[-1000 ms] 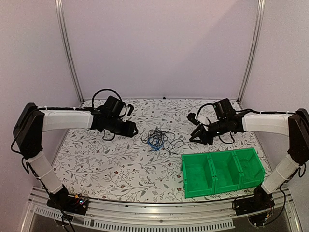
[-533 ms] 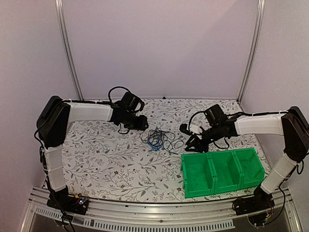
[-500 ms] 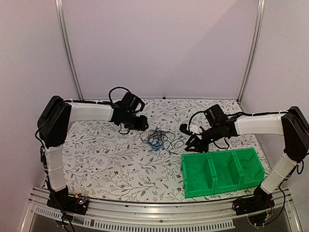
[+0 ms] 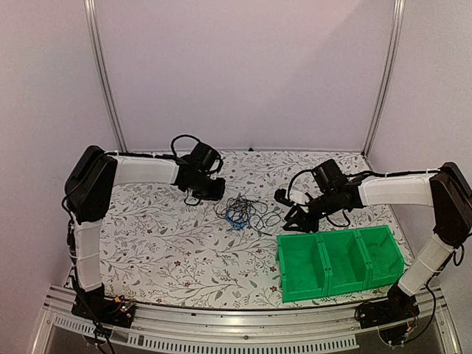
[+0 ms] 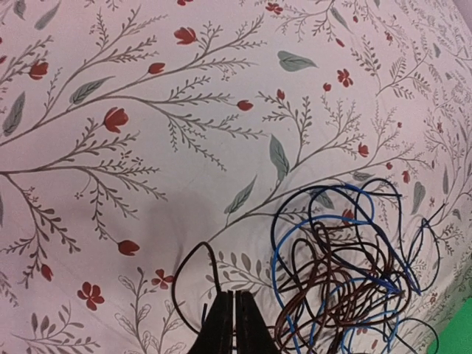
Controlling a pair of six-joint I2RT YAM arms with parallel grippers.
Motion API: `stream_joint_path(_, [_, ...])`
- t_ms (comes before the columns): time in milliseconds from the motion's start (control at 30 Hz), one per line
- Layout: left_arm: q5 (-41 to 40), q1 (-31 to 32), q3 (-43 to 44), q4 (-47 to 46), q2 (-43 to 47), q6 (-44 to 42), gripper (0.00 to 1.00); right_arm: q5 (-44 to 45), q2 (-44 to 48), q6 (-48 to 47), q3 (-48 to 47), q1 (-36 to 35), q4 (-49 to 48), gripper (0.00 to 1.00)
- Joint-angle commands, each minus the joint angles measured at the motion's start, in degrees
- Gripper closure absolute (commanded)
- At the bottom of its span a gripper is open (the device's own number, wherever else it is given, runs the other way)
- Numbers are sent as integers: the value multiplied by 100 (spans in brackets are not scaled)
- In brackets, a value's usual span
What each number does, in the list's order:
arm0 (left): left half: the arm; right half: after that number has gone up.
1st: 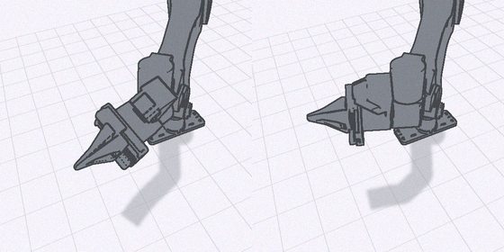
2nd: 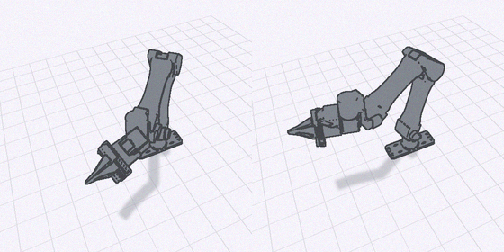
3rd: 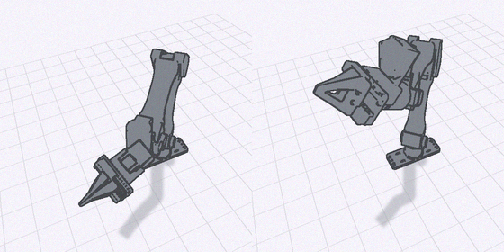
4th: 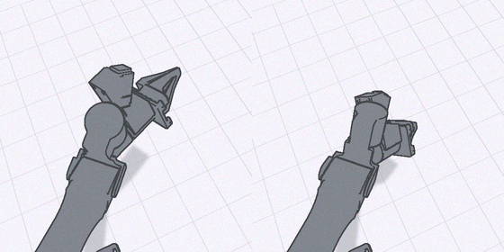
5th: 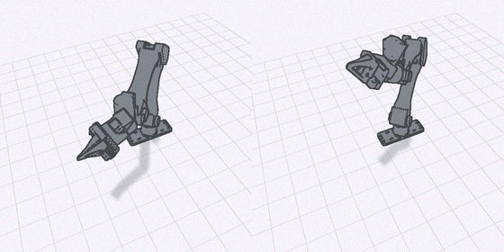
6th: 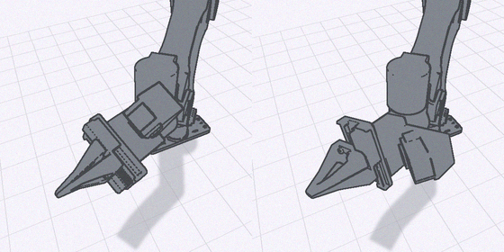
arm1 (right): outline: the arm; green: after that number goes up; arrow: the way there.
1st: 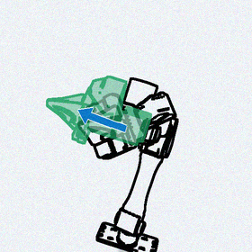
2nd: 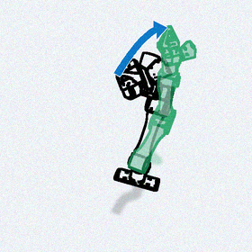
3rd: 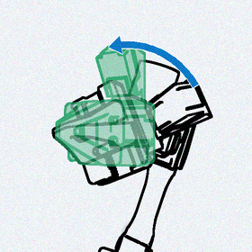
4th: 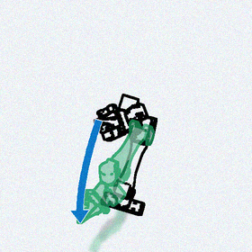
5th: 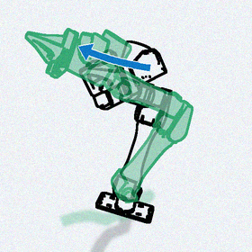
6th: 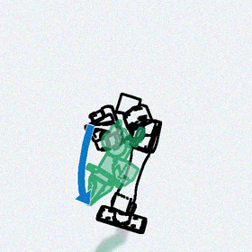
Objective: Untangle the cables
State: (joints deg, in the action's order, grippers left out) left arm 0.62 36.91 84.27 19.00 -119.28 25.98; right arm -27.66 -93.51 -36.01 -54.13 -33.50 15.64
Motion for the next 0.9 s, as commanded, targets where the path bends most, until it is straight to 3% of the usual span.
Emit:
stream_joint_path(0, [-49,66,158,166,332,-210,100,-38,203,104,-301,-28,95,63])
stream_joint_path(167, [167,96,-116,-64,1439,-582,100,-280,340,341,-1324,-28,418,51])
stream_joint_path(300, [249,156,-361,-331,2303,-759,100,-590,90,808,-2199,-27,417,28])
stream_joint_path(400, [64,161,-484,-307,2718,-716,98,-804,-256,1258,-2822,-33,366,22])
stream_joint_path(467, [-404,157,-553,-76,2811,-466,68,-738,-569,1426,-3241,-50,412,21])
stream_joint_path(500, [-587,127,-594,14,2781,-350,53,-653,-814,1546,-3436,-50,459,21])
stream_joint_path(567, [-672,76,-450,282,2436,-211,41,-502,-1084,1760,-3808,-52,566,22])
stream_joint_path(733, [-1287,151,396,1420,1234,427,41,414,-1003,1775,-3894,-55,636,22])
stream_joint_path(867, [-1064,151,446,1259,767,580,47,1310,-527,1243,-3936,-53,730,22])
